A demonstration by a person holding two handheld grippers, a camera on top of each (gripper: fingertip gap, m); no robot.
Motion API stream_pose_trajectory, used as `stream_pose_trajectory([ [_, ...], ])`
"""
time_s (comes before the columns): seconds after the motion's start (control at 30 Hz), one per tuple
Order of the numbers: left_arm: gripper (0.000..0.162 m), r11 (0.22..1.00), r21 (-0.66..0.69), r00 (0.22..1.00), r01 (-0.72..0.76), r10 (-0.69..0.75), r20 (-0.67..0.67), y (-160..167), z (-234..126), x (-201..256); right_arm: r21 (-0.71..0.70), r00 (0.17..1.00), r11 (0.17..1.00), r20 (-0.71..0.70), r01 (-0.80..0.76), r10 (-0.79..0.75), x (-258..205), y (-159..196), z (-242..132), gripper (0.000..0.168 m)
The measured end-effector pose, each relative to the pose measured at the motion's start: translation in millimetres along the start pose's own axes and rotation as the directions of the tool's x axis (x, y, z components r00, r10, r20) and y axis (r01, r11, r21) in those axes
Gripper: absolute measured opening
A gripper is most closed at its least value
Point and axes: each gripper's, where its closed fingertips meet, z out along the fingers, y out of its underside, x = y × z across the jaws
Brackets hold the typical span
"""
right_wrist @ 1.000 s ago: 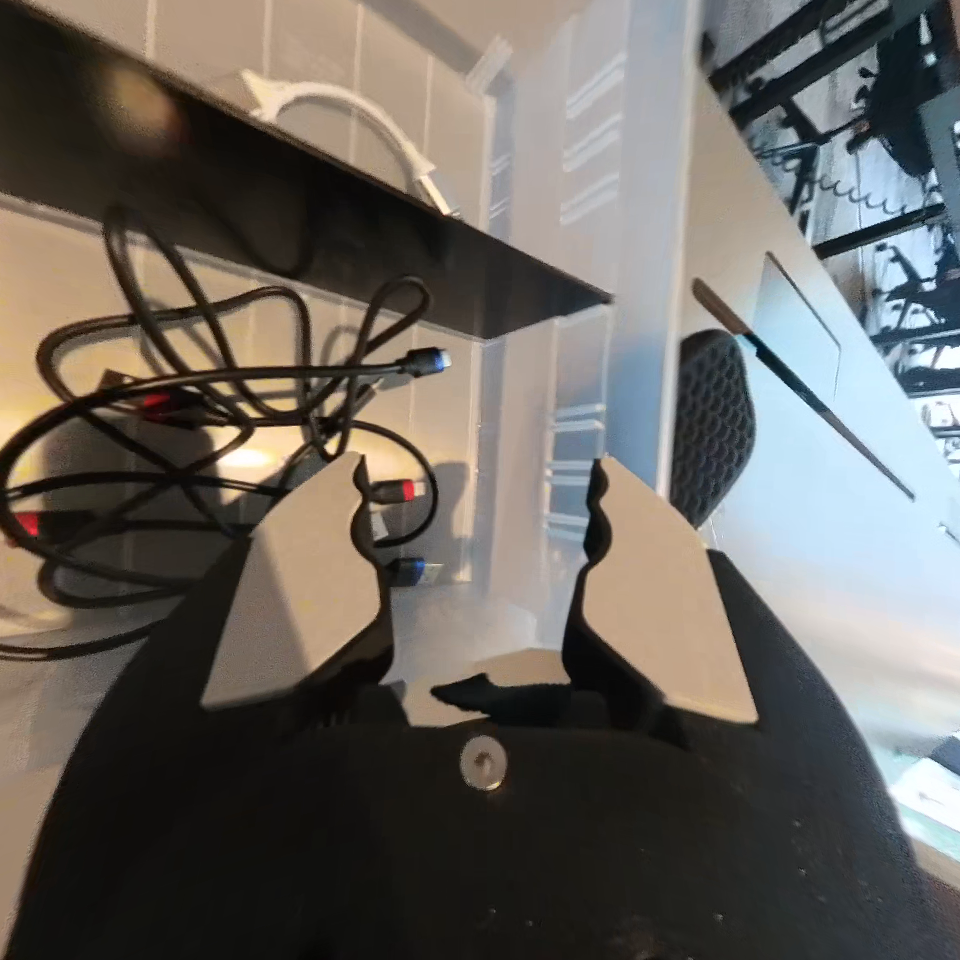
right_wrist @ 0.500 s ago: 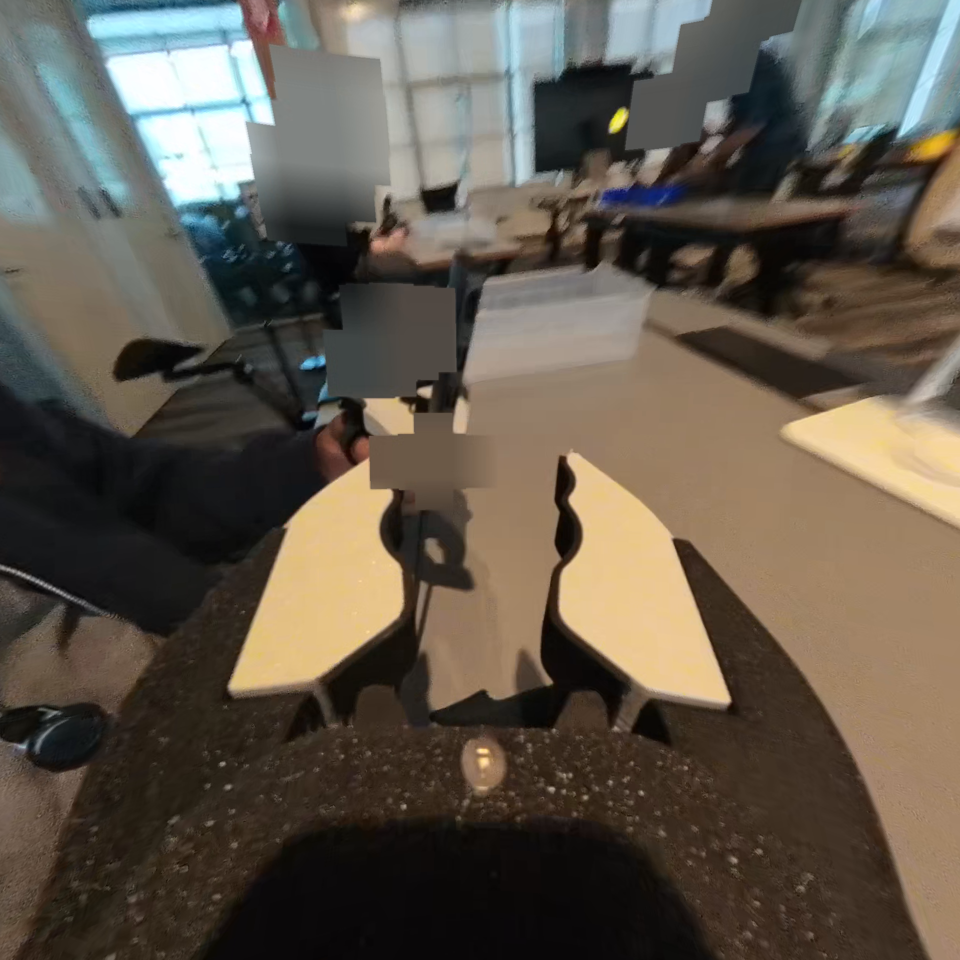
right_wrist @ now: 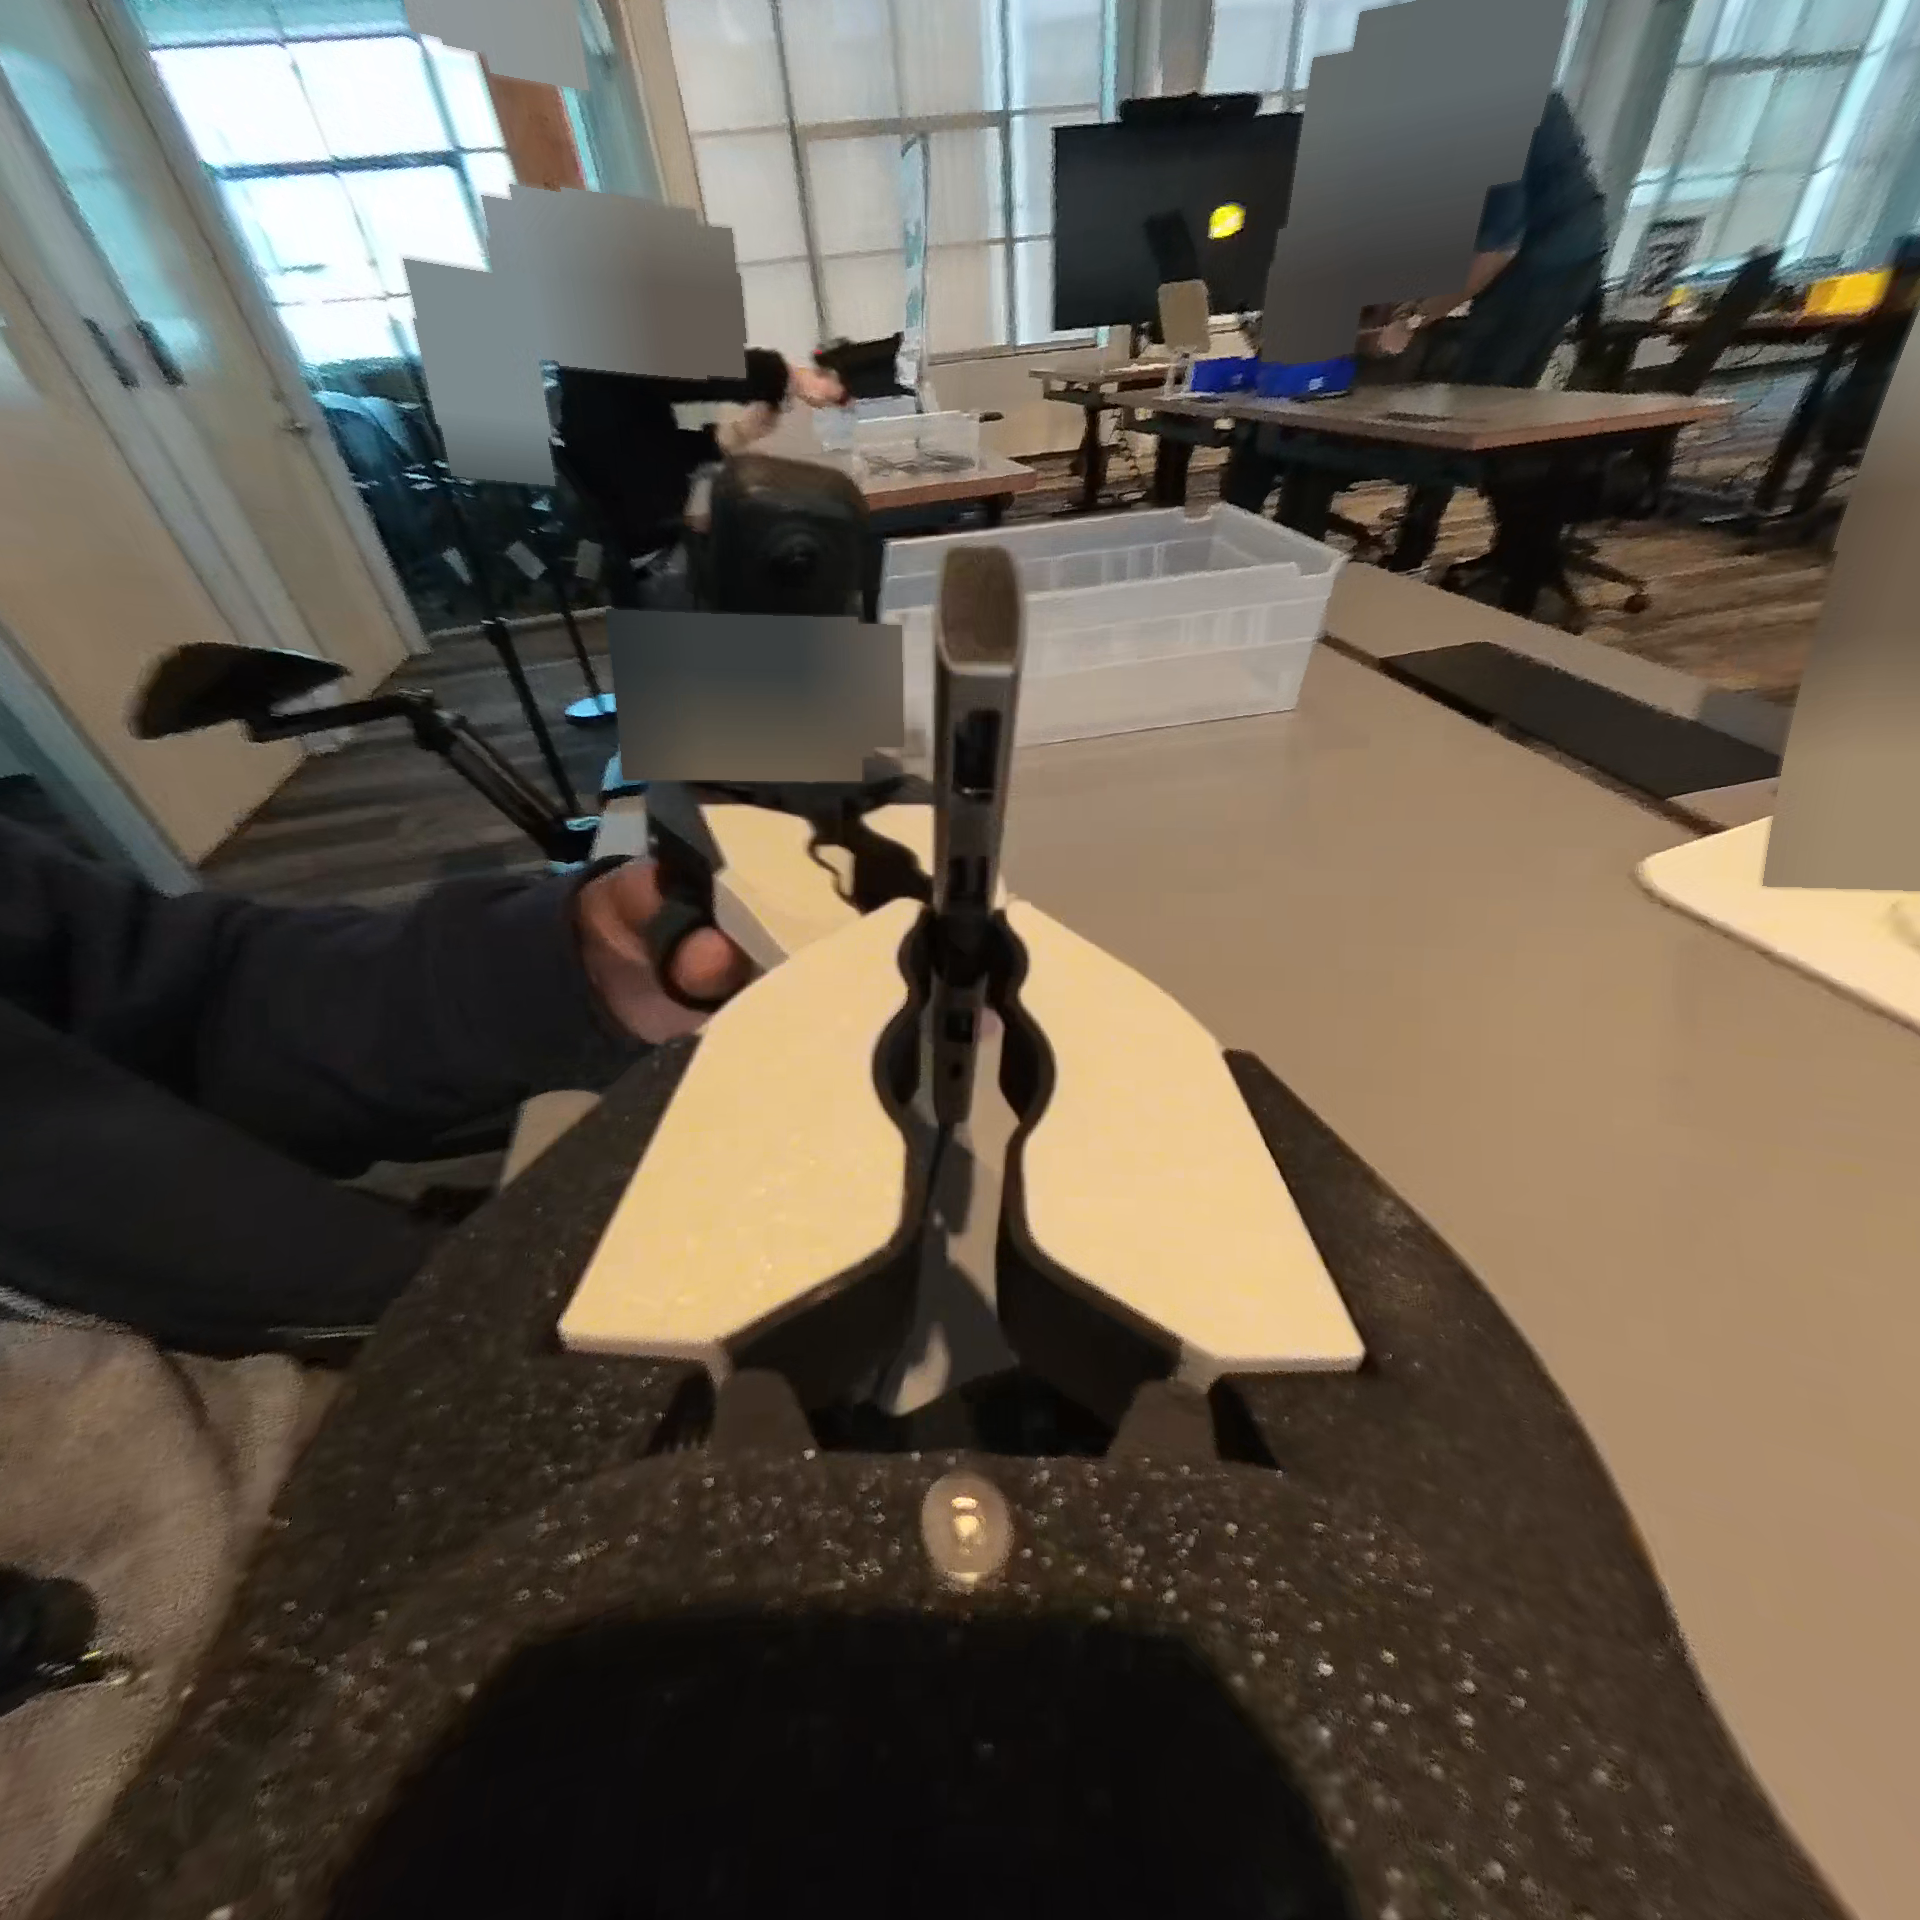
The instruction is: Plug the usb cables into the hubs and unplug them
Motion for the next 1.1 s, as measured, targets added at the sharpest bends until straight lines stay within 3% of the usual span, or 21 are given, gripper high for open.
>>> stream_pose_trajectory([
  [0.1,0.032,0.991,0.129,0.998,0.033,-0.039,0.045,-19.4,-17.0,-9.7,0.069,0.991,0.995,-0.12,0.067,-0.059,23.1,-29.1,-26.8,0.01],
  [0.17,0.031,0.975,0.21,0.995,0.068,-0.082,0.057,-29.9,-29.5,-16.2,0.109,0.949,0.981,-0.29,0.163,-0.125,56.7,-67.0,-63.5,0.01],
  [0.23,0.028,0.964,0.244,0.992,0.103,-0.118,0.046,-33.5,-35.5,-18.5,0.074,0.817,0.939,-0.519,0.336,-0.252,100.1,-116.0,-114.8,0.009],
  [0.3,0.027,0.963,0.246,0.991,0.109,-0.124,0.046,-33.3,-35.5,-18.5,-0.044,0.614,0.873,-0.693,0.486,-0.377,144.6,-163.4,-166.7,0.009],
  [0.37,0.026,0.97,0.223,0.993,0.093,-0.107,0.051,-31.2,-32.4,-16.6,-0.16,0.46,0.832,-0.77,0.532,-0.442,188.9,-194.8,-204.8,0.009],
  [0.47,0.025,0.98,0.19,0.996,0.062,-0.075,0.058,-28.2,-27.5,-13.1,-0.252,0.373,0.81,-0.789,0.529,-0.488,247.8,-209.0,-232.5,0.01],
  [0.7,0.023,0.978,0.199,0.993,0.068,-0.085,0.078,-26.8,-32.0,-16.7,-0.569,0.178,0.673,-0.687,0.472,-0.705,353.9,-141.4,-242.6,0.009],
  [0.77,0.023,0.973,0.217,0.992,0.076,-0.095,0.079,-29.4,-35.1,-18.1,-0.606,0.157,0.661,-0.673,0.442,-0.723,371.7,-118.7,-243.3,0.009],
  [0.93,0.022,0.968,0.233,0.993,0.09,-0.107,0.058,-32.5,-36.2,-15.7,-0.694,0.239,0.627,-0.581,0.353,-0.778,400.1,-52.9,-239.3,0.009],
  [1.1,0.021,0.967,0.238,0.993,0.092,-0.108,0.055,-33.8,-37.2,-15.0,-0.836,0.422,0.512,-0.397,0.201,-0.815,414.6,15.5,-244.9,0.01],
])
